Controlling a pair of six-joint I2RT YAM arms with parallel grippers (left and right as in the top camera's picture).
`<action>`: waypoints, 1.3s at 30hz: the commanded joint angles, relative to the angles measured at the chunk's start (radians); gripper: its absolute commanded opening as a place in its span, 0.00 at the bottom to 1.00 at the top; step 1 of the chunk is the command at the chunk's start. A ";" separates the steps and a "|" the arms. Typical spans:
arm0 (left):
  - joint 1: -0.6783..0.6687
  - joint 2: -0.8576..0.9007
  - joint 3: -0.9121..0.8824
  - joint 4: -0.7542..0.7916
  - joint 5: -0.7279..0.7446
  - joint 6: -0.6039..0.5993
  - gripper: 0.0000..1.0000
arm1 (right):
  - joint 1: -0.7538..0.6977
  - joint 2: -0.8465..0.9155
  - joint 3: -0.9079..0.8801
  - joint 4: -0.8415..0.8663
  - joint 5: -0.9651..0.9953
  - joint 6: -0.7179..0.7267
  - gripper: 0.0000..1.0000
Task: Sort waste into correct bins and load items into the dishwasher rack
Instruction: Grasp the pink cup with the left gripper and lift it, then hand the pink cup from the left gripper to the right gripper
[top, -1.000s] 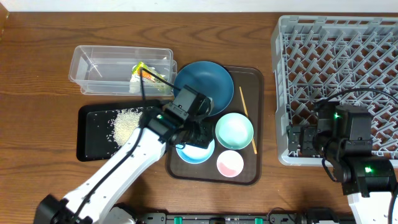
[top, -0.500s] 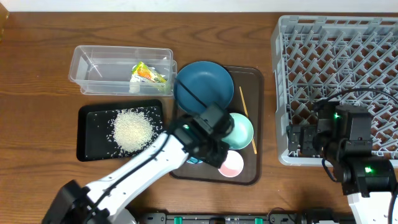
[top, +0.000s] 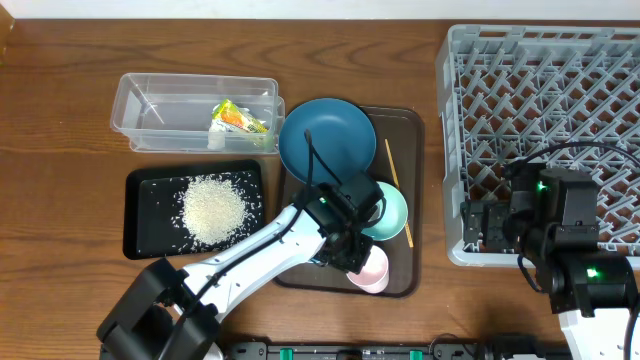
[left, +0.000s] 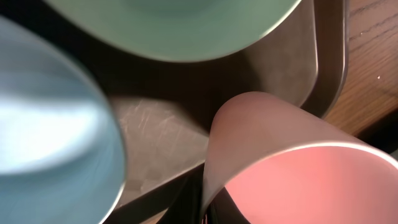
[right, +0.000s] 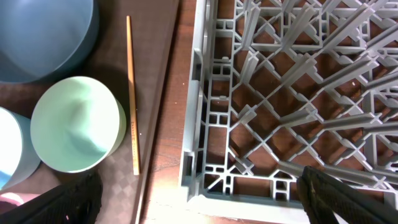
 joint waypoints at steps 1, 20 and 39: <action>0.046 -0.065 0.052 -0.033 0.003 -0.003 0.06 | 0.011 -0.001 0.019 0.002 0.000 0.009 0.99; 0.526 -0.036 0.076 0.656 0.782 -0.358 0.06 | 0.011 0.165 0.019 0.209 -0.821 -0.404 0.99; 0.525 0.108 0.076 0.690 1.212 -0.351 0.06 | 0.009 0.253 0.019 0.404 -0.842 -0.515 0.99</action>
